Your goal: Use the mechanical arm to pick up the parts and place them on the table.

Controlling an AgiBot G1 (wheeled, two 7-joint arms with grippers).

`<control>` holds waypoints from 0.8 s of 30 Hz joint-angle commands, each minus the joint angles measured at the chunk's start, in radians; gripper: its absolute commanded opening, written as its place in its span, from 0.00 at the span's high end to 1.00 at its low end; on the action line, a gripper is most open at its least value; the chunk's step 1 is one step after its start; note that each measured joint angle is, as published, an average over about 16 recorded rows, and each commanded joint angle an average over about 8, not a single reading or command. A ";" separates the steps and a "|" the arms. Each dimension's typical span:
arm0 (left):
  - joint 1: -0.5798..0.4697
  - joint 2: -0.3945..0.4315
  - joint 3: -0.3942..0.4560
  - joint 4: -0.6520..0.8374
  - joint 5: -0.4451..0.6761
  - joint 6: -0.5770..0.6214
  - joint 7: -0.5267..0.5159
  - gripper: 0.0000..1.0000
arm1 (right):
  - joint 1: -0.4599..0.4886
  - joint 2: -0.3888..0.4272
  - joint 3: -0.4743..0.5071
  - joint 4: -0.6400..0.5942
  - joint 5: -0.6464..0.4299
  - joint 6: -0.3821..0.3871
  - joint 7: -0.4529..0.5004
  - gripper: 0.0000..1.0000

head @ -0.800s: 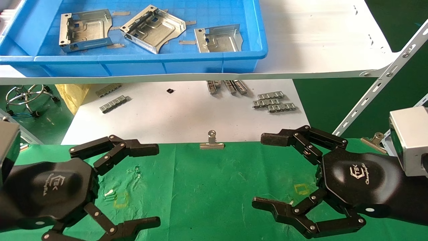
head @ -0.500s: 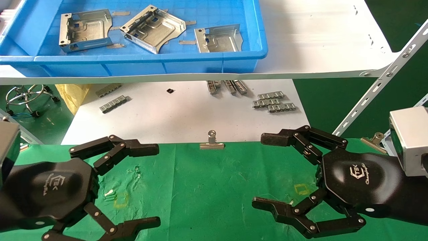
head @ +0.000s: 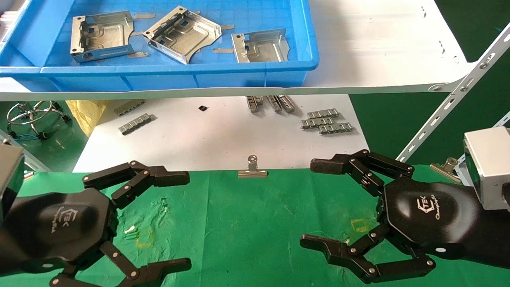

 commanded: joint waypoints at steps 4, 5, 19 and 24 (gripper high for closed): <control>0.000 0.000 0.000 0.000 0.000 0.000 0.000 0.00 | 0.000 0.000 0.000 0.000 0.000 0.000 0.000 1.00; 0.000 0.000 0.000 0.000 0.000 0.000 0.000 0.00 | 0.000 0.000 0.000 0.000 0.000 0.000 0.000 1.00; 0.000 0.000 0.000 0.000 0.000 0.000 0.000 0.00 | 0.000 0.000 0.000 0.000 0.000 0.000 0.000 1.00; 0.000 0.000 0.000 0.000 0.000 0.000 0.000 0.00 | 0.000 0.000 0.000 0.000 0.000 0.000 0.000 1.00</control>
